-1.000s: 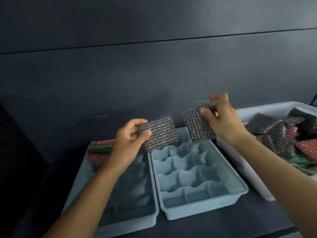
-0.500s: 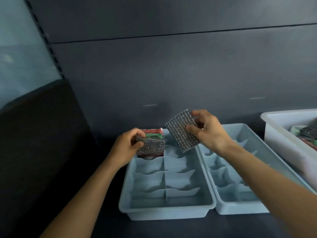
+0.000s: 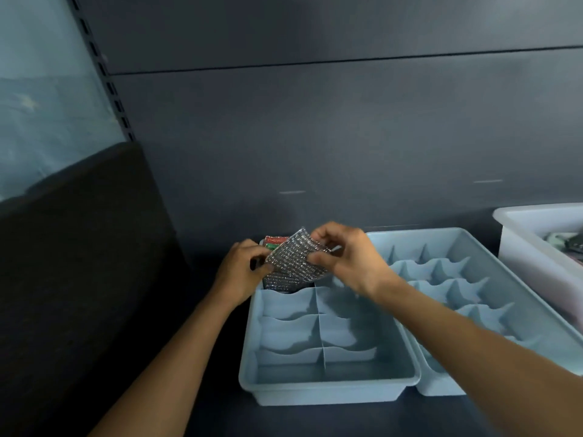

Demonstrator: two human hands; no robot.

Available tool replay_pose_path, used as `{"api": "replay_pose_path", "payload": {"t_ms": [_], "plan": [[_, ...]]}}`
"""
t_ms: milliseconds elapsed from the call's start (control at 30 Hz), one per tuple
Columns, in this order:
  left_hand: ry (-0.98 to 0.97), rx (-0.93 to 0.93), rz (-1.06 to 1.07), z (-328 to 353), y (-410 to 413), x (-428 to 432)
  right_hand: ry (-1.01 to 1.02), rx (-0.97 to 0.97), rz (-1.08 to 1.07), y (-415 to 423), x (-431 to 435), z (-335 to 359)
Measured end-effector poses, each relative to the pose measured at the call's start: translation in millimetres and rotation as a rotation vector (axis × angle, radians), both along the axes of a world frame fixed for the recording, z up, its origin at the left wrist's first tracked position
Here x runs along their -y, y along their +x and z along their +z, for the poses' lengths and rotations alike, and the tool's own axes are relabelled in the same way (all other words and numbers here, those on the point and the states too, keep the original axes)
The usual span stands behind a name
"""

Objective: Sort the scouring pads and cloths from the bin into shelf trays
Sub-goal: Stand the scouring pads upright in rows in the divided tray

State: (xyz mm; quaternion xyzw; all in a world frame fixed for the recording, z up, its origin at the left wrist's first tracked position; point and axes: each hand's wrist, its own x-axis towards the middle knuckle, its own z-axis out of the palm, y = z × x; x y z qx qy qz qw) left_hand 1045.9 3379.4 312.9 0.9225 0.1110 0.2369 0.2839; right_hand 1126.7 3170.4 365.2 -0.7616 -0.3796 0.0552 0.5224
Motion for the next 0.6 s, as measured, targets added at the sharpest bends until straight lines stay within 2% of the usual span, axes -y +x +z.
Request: {"api": "replay_pose_path", "payload": {"t_ms": [67,167,300,500,600], "plan": [[-0.043,0.003,-0.028,-1,-3,-5,-0.057,0.078,0.021,-4,-10,-8],[-0.086,-0.017,-0.044,-2,-6,-8,-0.219,0.31,-0.014,-4,-18,-20],[-0.139,-0.084,-0.075,2,-11,-10,-0.373,0.483,-0.04,-8,-29,-25],[-0.151,-0.126,-0.071,7,-19,-5,-0.576,0.618,0.019,-14,-49,-35],[-0.144,-0.123,-0.039,9,-22,1,-0.603,0.635,0.008,-15,-51,-37]]}}
